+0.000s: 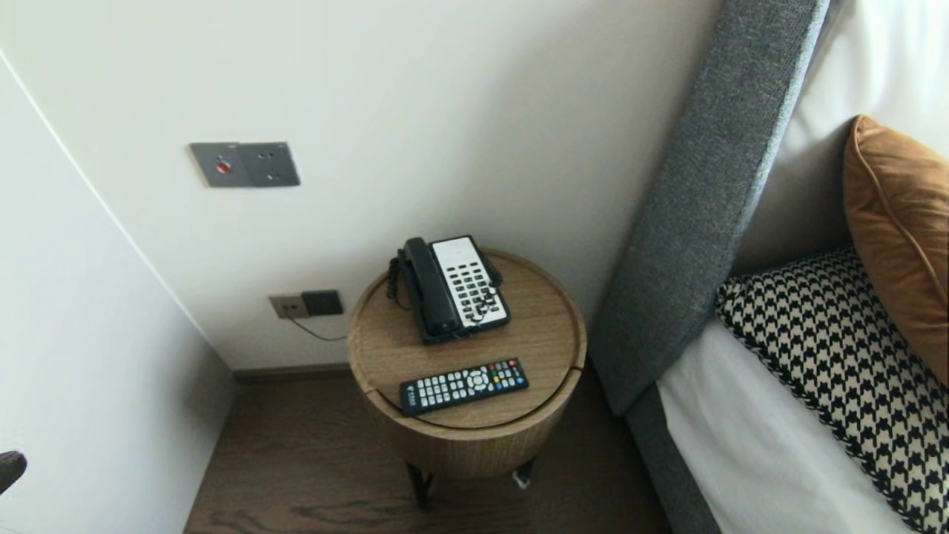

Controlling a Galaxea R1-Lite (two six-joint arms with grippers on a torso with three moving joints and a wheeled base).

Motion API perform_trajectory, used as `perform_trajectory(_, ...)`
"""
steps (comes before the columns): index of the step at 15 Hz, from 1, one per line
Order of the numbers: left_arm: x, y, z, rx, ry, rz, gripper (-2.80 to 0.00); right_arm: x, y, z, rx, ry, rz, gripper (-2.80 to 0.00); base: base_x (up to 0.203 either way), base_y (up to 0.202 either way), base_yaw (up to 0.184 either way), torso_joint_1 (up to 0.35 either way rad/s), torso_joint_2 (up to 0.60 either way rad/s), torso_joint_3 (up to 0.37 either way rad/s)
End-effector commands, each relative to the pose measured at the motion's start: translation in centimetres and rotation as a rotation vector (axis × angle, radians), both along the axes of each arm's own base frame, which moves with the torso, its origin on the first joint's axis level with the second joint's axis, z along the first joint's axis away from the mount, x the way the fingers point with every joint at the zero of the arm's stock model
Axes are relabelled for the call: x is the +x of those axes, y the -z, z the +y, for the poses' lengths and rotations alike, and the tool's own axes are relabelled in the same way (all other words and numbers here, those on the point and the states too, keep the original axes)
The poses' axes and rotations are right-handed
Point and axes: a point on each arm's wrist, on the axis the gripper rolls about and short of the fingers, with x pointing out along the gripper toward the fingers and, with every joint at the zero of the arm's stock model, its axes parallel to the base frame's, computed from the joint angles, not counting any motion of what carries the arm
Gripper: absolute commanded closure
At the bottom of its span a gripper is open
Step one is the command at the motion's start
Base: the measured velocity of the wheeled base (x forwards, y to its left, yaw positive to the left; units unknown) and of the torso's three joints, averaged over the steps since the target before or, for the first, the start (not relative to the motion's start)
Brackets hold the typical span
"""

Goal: Open the nightstand drawer

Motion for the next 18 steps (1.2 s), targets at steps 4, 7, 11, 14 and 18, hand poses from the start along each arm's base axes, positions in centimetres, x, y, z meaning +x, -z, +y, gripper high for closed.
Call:
perform_trajectory(4,7.9,-2.1,-1.9,0.032,0.185,0.376,0.0,0.0,0.0,0.0,0.0,0.0,-0.001,0.0,0.0,0.0,0.0,0.0,0.0,0.0)
perform_trajectory(7,10.9,-1.8,-5.1,0.102,0.343,0.585,0.0,0.0,0.0,0.0,0.0,0.0,-0.001,0.0,0.0,0.0,0.0,0.0,0.0,0.0)
perform_trajectory(11,14.9,-1.4,-11.8,0.174,0.467,0.759,0.0,0.0,0.0,0.0,0.0,0.001,-0.001,0.0,0.0,0.0,0.0,0.0,0.0,0.0)
perform_trajectory(14,17.7,-0.2,-17.1,0.196,0.489,0.874,0.0,0.0,0.0,0.0,0.0,0.0,-0.001,0.0,0.0,0.0,0.0,0.0,0.0,0.0)
perform_trajectory(18,19.9,2.3,-22.4,0.18,0.474,0.963,0.0,0.0,0.0,0.0,0.0,0.0,-0.001,0.0,0.0,0.0,0.0,0.0,0.0,0.0)
